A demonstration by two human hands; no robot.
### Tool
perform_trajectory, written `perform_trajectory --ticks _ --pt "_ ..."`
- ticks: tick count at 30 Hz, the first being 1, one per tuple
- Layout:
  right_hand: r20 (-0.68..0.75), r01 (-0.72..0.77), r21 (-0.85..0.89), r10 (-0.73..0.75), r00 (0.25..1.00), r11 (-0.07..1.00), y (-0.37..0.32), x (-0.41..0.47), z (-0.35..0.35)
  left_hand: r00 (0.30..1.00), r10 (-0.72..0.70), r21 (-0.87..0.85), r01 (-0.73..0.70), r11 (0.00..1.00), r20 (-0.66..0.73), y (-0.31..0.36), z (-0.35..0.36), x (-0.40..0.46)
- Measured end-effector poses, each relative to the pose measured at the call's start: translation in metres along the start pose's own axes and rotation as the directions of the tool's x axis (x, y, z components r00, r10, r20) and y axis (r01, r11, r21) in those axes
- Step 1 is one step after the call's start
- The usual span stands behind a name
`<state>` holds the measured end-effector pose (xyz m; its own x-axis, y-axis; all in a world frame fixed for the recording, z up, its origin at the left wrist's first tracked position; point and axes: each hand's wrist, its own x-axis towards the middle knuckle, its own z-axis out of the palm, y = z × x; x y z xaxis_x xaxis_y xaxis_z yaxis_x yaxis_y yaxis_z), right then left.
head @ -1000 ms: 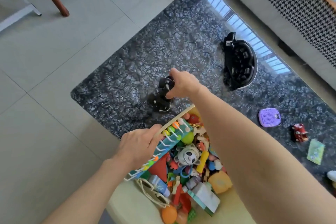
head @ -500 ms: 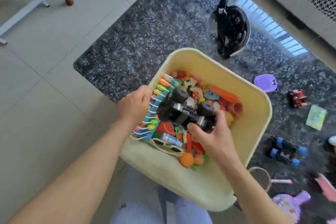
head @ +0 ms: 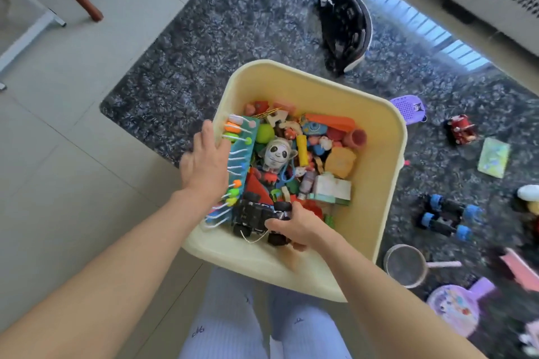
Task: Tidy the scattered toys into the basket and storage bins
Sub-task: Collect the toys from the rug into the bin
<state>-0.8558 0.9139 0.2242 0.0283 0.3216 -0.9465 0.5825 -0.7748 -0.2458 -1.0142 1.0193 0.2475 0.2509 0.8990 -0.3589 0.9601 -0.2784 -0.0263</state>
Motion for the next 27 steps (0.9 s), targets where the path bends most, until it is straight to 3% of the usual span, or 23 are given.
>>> perform_trajectory --ticks 4,7,12,14,16,18,20,24,27 --pt "-0.231 0.010 -0.311 -0.086 0.969 0.950 0.011 0.005 0.015 0.995 0.102 0.288 -0.097 0.953 -0.002 0.005 -0.010 0.013" --pt "-0.329 0.056 -0.308 -0.161 0.931 0.950 0.010 0.005 0.023 0.985 0.166 0.413 -0.171 0.895 0.048 0.010 -0.011 0.019" --pt "-0.489 0.236 -0.249 -0.332 0.807 0.939 -0.005 0.011 0.004 0.974 0.198 0.455 -0.227 0.861 0.112 0.006 -0.012 0.015" --pt "-0.542 0.270 -0.348 -0.428 0.723 0.898 -0.018 0.020 -0.013 0.967 0.239 0.451 -0.251 0.857 0.085 0.002 -0.015 0.012" --pt "-0.491 0.278 -0.513 -0.543 0.681 0.812 -0.032 0.034 -0.029 0.963 0.267 0.469 -0.256 0.845 0.044 0.000 -0.018 0.011" --pt "-0.352 0.265 -0.657 -0.598 0.720 0.706 -0.045 0.045 -0.037 0.950 0.312 0.473 -0.273 0.838 -0.005 0.002 -0.017 0.013" --pt "-0.310 0.223 -0.707 -0.577 0.755 0.671 -0.052 0.051 -0.039 0.942 0.332 0.510 -0.314 0.801 0.059 0.006 -0.007 0.018" --pt "-0.406 0.167 -0.618 -0.493 0.769 0.769 -0.042 0.044 -0.041 0.957 0.250 0.548 -0.291 0.784 0.149 0.015 -0.002 0.026" --pt "-0.503 0.193 -0.499 -0.463 0.729 0.845 -0.015 0.021 -0.046 0.957 0.239 0.525 -0.290 0.800 0.165 0.017 -0.003 0.025"
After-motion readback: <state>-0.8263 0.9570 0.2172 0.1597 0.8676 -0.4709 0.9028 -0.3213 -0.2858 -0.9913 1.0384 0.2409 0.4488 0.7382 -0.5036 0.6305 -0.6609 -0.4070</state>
